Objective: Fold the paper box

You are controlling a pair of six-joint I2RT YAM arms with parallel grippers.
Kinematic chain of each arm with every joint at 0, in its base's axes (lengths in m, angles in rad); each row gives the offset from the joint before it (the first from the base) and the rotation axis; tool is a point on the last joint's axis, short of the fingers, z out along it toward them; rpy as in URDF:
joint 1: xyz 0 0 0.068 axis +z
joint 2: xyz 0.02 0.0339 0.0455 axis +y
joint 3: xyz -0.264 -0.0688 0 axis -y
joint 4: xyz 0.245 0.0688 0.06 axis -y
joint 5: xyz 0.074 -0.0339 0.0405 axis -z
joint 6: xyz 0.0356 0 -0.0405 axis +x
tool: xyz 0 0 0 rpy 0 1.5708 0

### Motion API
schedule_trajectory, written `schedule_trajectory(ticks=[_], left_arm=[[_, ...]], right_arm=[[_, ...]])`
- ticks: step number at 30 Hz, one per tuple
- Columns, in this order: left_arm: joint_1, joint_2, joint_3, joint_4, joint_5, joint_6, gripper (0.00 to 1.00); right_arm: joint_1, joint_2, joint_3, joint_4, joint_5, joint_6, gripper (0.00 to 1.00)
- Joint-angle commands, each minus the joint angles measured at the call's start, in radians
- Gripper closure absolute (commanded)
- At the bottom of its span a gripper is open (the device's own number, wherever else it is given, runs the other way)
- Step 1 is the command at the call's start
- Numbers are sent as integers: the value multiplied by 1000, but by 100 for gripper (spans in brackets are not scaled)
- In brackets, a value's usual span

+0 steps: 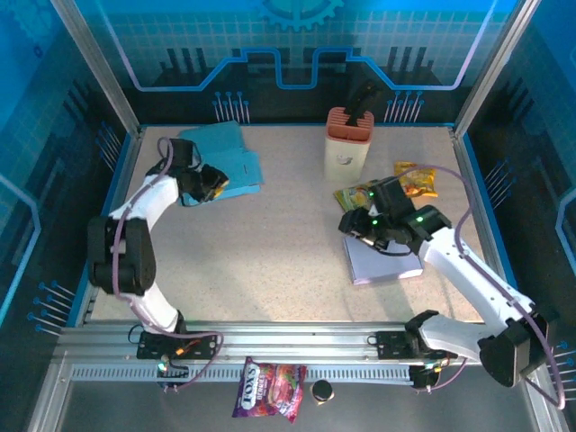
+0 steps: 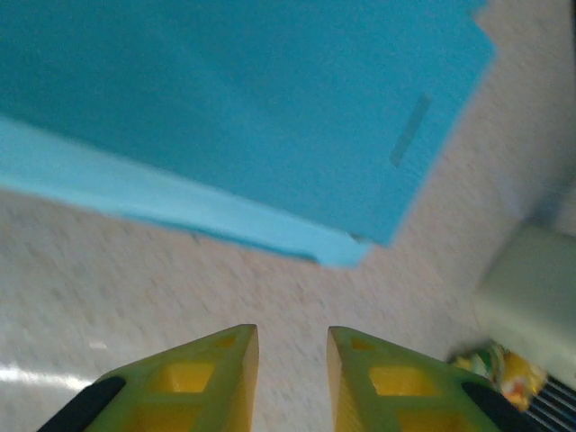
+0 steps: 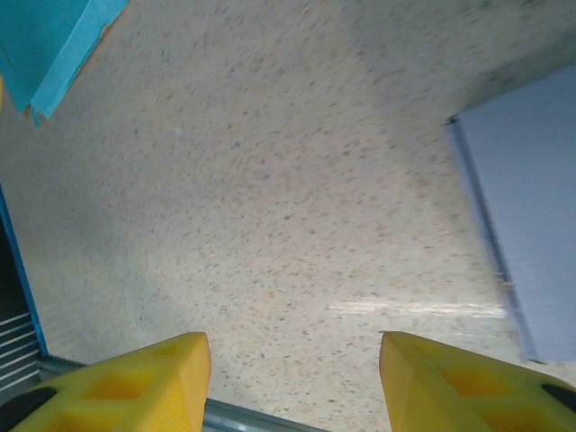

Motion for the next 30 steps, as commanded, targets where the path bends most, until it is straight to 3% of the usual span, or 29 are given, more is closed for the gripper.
schedule_trajectory(ticks=[1, 5, 12, 22, 30], left_arm=[[31, 96, 118, -78, -42, 62, 73], [35, 199, 225, -142, -93, 97, 73], [14, 231, 156, -118, -79, 72, 75], [-44, 145, -56, -44, -64, 38, 77], [-116, -10, -260, 17, -47, -40, 79]], right_arm=[[35, 40, 12, 109, -37, 42, 47], [40, 81, 19, 130, -63, 50, 47], [28, 106, 12, 146, -81, 52, 46], [12, 153, 33, 166, -109, 46, 46], [10, 138, -7, 196, -116, 55, 46]])
